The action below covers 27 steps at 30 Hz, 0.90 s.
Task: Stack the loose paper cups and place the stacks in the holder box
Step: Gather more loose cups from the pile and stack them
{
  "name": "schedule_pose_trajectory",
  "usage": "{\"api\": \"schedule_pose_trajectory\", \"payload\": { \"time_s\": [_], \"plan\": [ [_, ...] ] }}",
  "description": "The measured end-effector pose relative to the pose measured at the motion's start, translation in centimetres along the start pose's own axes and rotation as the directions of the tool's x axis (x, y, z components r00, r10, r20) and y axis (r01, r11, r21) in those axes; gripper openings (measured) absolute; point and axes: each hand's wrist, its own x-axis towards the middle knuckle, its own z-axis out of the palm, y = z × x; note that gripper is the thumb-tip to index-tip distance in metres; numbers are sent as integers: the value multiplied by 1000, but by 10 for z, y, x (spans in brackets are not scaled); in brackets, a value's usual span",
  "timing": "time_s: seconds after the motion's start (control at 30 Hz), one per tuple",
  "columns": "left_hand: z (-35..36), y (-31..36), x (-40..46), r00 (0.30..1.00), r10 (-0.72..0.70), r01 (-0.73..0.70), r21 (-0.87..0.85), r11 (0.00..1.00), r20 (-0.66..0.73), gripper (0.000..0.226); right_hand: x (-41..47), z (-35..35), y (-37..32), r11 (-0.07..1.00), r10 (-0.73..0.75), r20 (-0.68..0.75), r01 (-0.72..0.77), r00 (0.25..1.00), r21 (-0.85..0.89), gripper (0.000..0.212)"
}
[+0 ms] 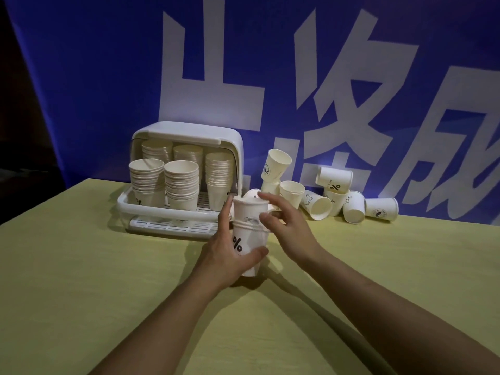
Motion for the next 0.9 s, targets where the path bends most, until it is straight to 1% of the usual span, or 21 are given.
{"api": "schedule_pose_trajectory", "payload": {
  "time_s": [0.07, 0.13, 0.17, 0.23, 0.27, 0.33, 0.4, 0.47, 0.6, 0.7, 0.77, 0.83, 0.9],
  "plan": [
    [-2, -2, 3, 997, 18, -22, -56, 998, -76, 112, -3, 7, 4, 999, -9, 19, 10, 1000, -50, 36],
    [-3, -5, 7, 990, 25, -29, -29, 999, -141, 97, -3, 12, 9, 1000, 1, 59, 0, 998, -25, 32],
    [-3, -7, 8, 987, 13, -15, -10, 1000, -157, 89, 0, 14, 12, 1000, 4, 55, -3, 998, -16, 32],
    [-2, -9, 10, 984, -27, 26, -9, 1000, -175, 80, 13, 16, 20, 999, -5, -23, 4, 1000, -36, 33],
    [-2, -9, 11, 981, -42, 40, -14, 999, -187, 78, 24, 16, 25, 997, -7, -94, 0, 996, -81, 29],
    [-4, -10, 13, 974, -59, 59, -7, 998, -220, 74, 49, 14, 40, 970, -1, -227, -54, 974, -238, 25],
    [-7, -10, 14, 968, -77, 78, -2, 997, -238, 72, 68, 12, 57, 916, 29, -261, -130, 965, -380, 31],
    [-8, -10, 14, 966, -85, 90, 6, 996, -242, 71, 80, 12, 69, 878, 79, -235, -179, 969, -444, 36],
    [-8, -8, 13, 972, -65, 72, 21, 997, -225, 75, 88, 16, 78, 869, 139, -194, -213, 971, -446, 39],
    [-8, -7, 12, 977, -45, 50, 20, 999, -210, 76, 88, 18, 75, 873, 169, -208, -244, 963, -423, 42],
    [-8, -7, 11, 979, -31, 33, 8, 999, -203, 77, 85, 15, 69, 887, 187, -207, -256, 960, -385, 54],
    [-8, -7, 9, 985, -22, 23, 1, 1000, -173, 80, 79, 9, 63, 908, 201, -234, -270, 951, -319, 68],
    [-8, -5, 7, 996, -28, 29, 11, 1000, -85, 87, 68, -1, 57, 935, 202, -268, -267, 942, -232, 78]
  ]
}}
